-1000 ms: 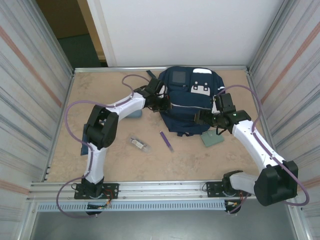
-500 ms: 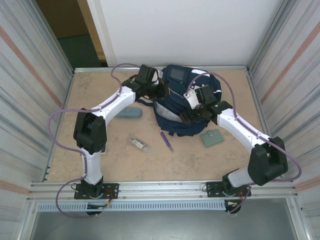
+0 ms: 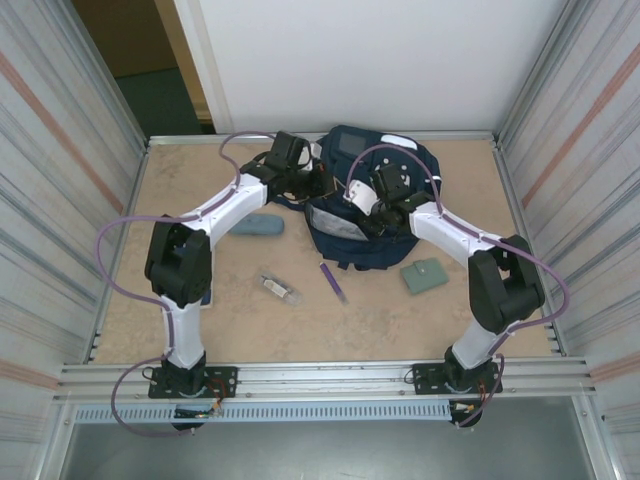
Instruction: Pack the student bag
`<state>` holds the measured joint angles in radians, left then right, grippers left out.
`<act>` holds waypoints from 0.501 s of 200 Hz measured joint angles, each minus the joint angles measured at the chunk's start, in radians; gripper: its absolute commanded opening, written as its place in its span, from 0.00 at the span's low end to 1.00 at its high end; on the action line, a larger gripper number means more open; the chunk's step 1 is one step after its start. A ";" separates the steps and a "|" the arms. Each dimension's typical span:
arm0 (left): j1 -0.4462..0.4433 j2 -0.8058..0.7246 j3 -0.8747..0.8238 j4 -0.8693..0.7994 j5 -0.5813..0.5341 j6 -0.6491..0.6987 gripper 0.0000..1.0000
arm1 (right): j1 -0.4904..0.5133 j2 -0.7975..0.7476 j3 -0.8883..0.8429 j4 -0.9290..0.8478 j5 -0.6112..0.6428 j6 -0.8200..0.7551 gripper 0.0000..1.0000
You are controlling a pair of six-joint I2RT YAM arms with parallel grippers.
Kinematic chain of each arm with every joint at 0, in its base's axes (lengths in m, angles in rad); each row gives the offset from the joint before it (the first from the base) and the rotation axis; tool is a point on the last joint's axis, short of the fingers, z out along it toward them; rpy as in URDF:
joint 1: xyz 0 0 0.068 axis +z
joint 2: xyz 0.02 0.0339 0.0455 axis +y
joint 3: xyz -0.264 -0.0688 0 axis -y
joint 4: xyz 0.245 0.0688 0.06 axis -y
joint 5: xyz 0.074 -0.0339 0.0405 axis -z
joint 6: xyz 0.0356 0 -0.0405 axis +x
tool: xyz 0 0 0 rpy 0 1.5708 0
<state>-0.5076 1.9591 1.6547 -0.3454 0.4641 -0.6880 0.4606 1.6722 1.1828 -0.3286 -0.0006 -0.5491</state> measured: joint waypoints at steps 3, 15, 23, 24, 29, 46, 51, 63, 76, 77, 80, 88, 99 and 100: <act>0.004 0.000 -0.002 0.005 0.004 0.000 0.00 | 0.000 -0.001 0.002 0.003 0.000 -0.005 0.00; 0.018 -0.004 -0.014 0.026 0.023 0.002 0.16 | 0.000 -0.005 0.011 0.005 0.002 -0.006 0.00; 0.028 -0.010 -0.025 0.039 0.032 0.008 0.30 | 0.000 -0.006 0.025 -0.002 0.003 -0.004 0.00; 0.029 -0.011 -0.026 0.041 0.032 0.008 0.31 | 0.001 -0.006 0.029 -0.005 0.003 -0.004 0.00; 0.037 -0.018 -0.037 0.050 0.035 0.009 0.35 | 0.001 -0.007 0.043 -0.016 0.006 0.000 0.00; 0.074 -0.073 -0.098 0.067 0.033 0.014 0.39 | -0.006 -0.007 0.115 -0.081 0.017 0.023 0.00; 0.086 -0.096 -0.119 0.067 0.031 0.016 0.39 | -0.010 -0.006 0.148 -0.110 0.024 0.032 0.00; 0.114 -0.160 -0.179 0.073 0.016 0.022 0.39 | -0.017 -0.006 0.228 -0.166 0.039 0.051 0.00; 0.132 -0.229 -0.247 0.086 0.003 0.030 0.40 | -0.024 -0.006 0.312 -0.212 0.070 0.069 0.00; 0.133 -0.233 -0.251 0.087 0.002 0.031 0.40 | -0.024 -0.006 0.317 -0.215 0.072 0.070 0.00; 0.134 -0.249 -0.269 0.093 -0.001 0.033 0.40 | -0.024 -0.006 0.334 -0.224 0.081 0.071 0.00; 0.132 -0.295 -0.322 0.103 -0.005 0.035 0.41 | -0.027 -0.006 0.374 -0.244 0.100 0.074 0.00; 0.122 -0.353 -0.398 0.114 -0.011 0.037 0.42 | -0.029 -0.005 0.414 -0.266 0.118 0.073 0.00; 0.122 -0.356 -0.402 0.114 -0.012 0.037 0.42 | -0.029 -0.005 0.418 -0.268 0.120 0.073 0.00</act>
<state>-0.3859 1.6028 1.2522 -0.2314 0.4519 -0.6514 0.4316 1.6672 1.6012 -0.5968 0.1196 -0.4759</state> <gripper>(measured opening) 0.413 0.051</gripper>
